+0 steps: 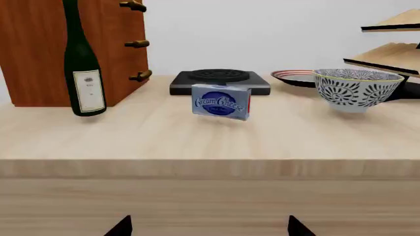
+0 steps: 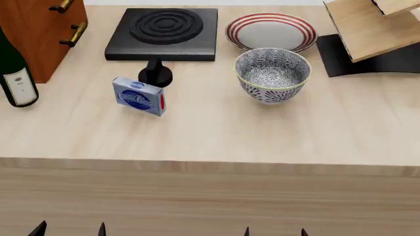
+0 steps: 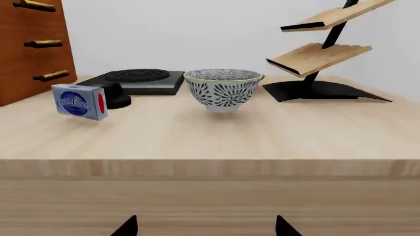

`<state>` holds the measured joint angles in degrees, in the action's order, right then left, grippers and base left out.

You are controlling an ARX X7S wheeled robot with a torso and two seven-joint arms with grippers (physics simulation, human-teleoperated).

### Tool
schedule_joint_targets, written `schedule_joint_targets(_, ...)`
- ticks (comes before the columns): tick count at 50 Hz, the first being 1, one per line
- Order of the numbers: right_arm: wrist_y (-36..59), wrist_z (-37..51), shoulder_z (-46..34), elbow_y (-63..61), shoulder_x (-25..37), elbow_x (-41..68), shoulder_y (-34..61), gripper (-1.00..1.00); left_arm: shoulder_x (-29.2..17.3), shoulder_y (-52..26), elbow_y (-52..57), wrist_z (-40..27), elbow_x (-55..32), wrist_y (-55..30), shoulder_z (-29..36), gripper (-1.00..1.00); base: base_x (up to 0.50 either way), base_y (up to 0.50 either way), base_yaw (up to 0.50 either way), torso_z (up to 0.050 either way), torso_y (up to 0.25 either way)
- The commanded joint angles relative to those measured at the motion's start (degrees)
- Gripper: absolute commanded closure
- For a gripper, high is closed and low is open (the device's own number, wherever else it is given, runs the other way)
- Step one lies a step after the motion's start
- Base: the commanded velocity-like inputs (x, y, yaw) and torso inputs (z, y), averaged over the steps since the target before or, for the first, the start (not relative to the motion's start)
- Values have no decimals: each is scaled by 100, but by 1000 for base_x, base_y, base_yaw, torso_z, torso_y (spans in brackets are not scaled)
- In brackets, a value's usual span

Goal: Pick up the cream cheese and put it in the bowl.

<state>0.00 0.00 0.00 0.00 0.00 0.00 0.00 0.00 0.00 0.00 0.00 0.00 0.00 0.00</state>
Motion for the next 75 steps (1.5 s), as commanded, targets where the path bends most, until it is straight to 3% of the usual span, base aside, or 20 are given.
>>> schedule_joint_targets(1,-29,122,-123,37,96,96,10,-100,-63,6,-4,-71,-63,11,71,-100,0,0,0,0,0)
schedule_joint_targets(21,199,428,-371,-307,394,385,-104,-100,-367,252,510,-392,-488,-82,334,-100,0,0,0,43,5)
schedule_joint_targets(53,349,755,-584,-574,601,574,-190,-100,-581,215,443,-690,-726,-128,528,-100,0,0,0,50,6)
schedule_joint_targets(75,378,889,-697,-532,714,708,-135,-100,-715,248,465,-828,-714,-42,738,-100,138,0,0,0,0)
